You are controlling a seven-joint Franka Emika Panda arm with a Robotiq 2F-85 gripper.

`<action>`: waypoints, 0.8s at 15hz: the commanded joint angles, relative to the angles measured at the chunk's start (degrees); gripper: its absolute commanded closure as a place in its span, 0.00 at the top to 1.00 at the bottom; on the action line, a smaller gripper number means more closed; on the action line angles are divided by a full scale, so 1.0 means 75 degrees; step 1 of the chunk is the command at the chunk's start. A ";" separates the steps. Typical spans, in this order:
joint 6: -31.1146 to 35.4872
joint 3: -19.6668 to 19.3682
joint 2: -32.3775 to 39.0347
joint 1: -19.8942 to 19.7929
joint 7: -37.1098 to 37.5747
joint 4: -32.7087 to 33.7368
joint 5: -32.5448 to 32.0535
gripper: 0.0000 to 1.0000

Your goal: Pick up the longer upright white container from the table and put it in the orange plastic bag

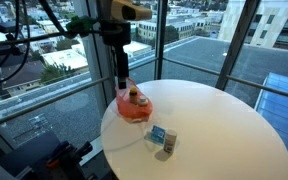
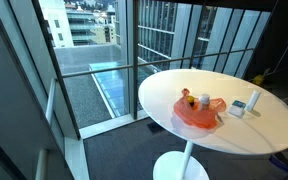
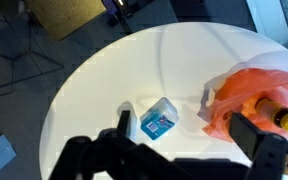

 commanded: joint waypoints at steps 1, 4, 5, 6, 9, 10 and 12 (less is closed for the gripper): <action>0.0258 -0.0251 0.0789 -0.0117 0.0213 0.0413 -0.0272 1.00; 0.0452 -0.0462 0.1359 -0.0162 0.0193 0.0572 -0.0391 1.00; 0.0431 -0.0524 0.1538 -0.0172 0.0239 0.0644 -0.0435 1.00; 0.0437 -0.0587 0.1676 -0.0158 0.0244 0.0691 -0.0458 1.00; 0.0342 -0.0715 0.1938 -0.0106 0.0248 0.0878 -0.0503 1.00; 0.0283 -0.0742 0.1958 -0.0083 0.0221 0.0940 -0.0478 1.00; 0.0479 -0.0794 0.1874 -0.0032 0.0041 0.0683 -0.0361 1.00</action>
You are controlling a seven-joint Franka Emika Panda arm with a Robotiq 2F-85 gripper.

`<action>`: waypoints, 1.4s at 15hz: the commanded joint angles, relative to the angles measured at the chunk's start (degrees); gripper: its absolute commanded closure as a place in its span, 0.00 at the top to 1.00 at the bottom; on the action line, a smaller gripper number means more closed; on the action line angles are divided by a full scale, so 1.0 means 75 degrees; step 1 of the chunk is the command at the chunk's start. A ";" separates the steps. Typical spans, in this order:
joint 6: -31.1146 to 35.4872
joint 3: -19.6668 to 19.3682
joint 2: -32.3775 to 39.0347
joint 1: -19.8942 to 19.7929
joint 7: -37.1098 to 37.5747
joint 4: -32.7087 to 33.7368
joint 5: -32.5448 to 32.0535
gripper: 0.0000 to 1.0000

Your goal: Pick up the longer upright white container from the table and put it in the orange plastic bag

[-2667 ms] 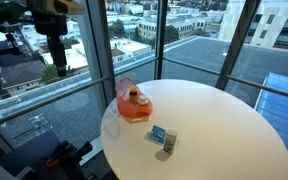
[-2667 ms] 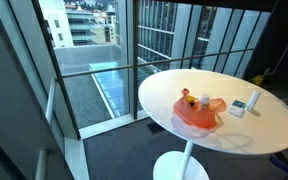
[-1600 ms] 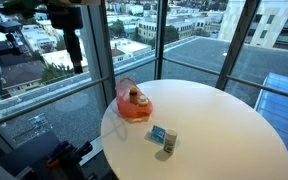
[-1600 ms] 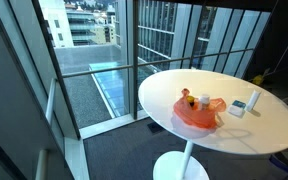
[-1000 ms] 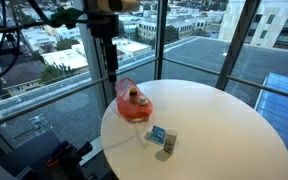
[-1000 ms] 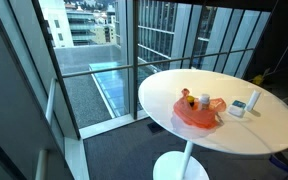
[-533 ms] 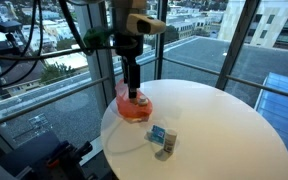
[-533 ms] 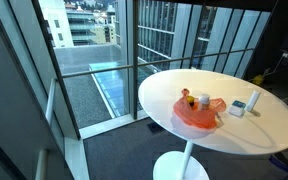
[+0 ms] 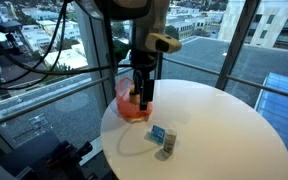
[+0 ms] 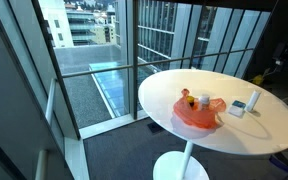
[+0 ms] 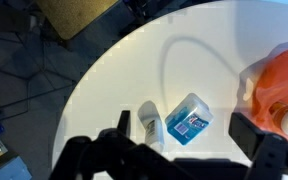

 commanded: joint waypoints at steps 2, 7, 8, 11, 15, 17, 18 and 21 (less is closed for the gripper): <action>-0.0017 -0.0096 0.0022 0.0097 0.0014 0.0057 -0.0020 1.00; -0.0020 -0.0096 0.0022 0.0098 0.0014 0.0072 -0.0020 1.00; 0.0067 -0.0092 0.0047 0.0082 0.0095 0.0069 -0.0055 1.00; 0.0175 -0.0141 0.0275 0.0061 0.0141 0.0167 0.0001 1.00; 0.0618 -0.0244 0.0702 0.0058 0.0180 0.0234 0.0071 1.00; 0.1042 -0.0308 0.0984 0.0049 0.0277 0.0256 0.0098 1.00; 0.1234 -0.0348 0.1149 0.0050 0.0298 0.0283 0.0132 1.00; 0.1780 -0.0464 0.1618 0.0047 0.0450 0.0321 0.0146 1.00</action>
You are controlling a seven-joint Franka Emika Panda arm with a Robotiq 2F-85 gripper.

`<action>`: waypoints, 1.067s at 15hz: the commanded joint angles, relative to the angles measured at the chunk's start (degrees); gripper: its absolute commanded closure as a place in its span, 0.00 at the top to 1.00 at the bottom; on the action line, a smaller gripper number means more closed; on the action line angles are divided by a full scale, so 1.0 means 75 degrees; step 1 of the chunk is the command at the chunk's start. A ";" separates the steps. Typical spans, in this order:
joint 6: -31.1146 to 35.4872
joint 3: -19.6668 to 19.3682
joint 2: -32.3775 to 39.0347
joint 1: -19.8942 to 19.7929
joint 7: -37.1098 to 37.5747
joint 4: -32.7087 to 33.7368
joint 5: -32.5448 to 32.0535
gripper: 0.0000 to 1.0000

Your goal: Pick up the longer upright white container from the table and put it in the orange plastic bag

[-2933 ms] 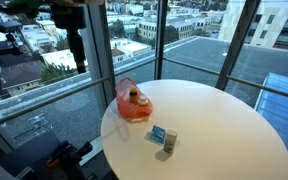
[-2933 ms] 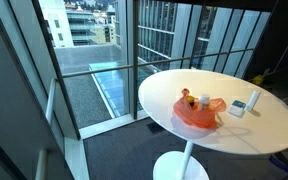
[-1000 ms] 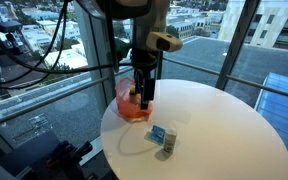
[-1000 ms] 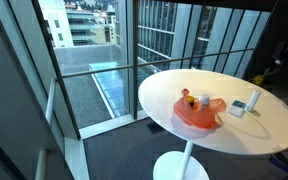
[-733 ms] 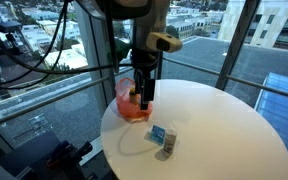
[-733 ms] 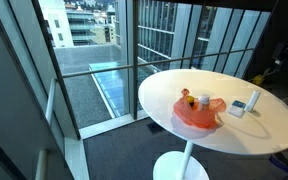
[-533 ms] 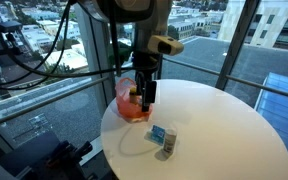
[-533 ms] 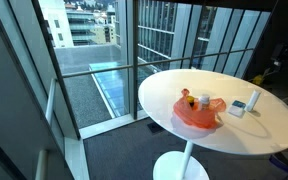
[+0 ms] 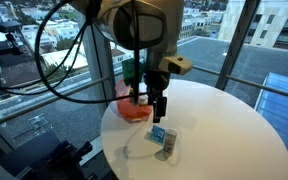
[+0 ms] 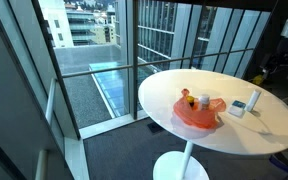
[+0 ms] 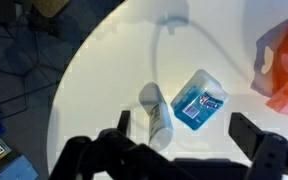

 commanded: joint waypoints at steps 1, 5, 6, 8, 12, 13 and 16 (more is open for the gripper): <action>0.0456 -0.0187 0.0626 0.0043 0.0223 0.0273 0.0148 1.00; 0.1003 -0.0400 0.1260 0.0030 0.0378 0.0403 0.0201 1.00; 0.1143 -0.0458 0.1418 0.0027 0.0414 0.0458 0.0223 1.00; 0.1366 -0.0553 0.1691 0.0040 0.0469 0.0570 0.0288 1.00; 0.1680 -0.0685 0.2169 0.0097 0.0570 0.0839 0.0399 1.00; 0.1722 -0.0699 0.2267 0.0113 0.0586 0.0894 0.0435 1.00; 0.1826 -0.0727 0.2523 0.0176 0.0698 0.1026 0.0453 1.00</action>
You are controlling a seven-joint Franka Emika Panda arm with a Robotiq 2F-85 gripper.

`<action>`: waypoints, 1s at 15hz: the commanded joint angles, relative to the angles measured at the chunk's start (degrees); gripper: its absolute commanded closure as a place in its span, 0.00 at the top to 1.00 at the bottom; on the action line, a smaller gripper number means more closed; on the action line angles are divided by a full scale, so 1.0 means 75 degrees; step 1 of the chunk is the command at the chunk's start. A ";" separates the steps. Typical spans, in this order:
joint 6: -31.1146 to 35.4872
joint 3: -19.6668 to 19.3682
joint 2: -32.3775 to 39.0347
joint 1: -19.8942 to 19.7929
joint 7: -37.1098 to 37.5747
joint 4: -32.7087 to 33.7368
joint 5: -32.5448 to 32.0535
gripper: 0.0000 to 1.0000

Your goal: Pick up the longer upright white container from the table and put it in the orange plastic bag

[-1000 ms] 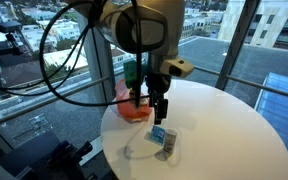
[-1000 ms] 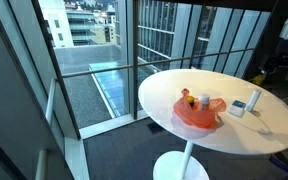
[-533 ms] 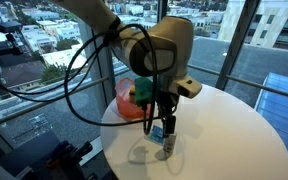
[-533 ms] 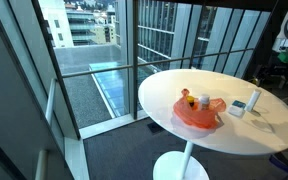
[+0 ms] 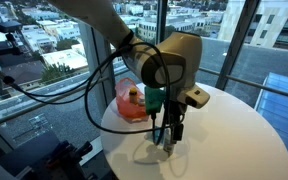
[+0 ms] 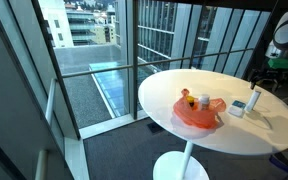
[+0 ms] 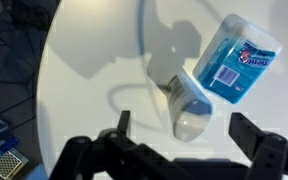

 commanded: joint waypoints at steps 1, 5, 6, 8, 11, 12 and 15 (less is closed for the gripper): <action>0.0088 -0.0131 0.0370 0.0181 0.0251 0.0333 0.0097 1.00; 0.0122 -0.0172 0.0600 0.0274 0.0376 0.0460 0.0054 1.00; 0.0116 -0.0181 0.0645 0.0291 0.0381 0.0485 0.0052 0.86; 0.0099 -0.0203 0.0723 0.0322 0.0389 0.0536 0.0055 0.66; 0.0082 -0.0242 0.0796 0.0372 0.0422 0.0581 0.0051 0.41; 0.0074 -0.0250 0.0812 0.0382 0.0436 0.0593 0.0052 0.34; -0.0051 -0.0258 0.0646 0.0404 0.0408 0.0562 0.0078 0.12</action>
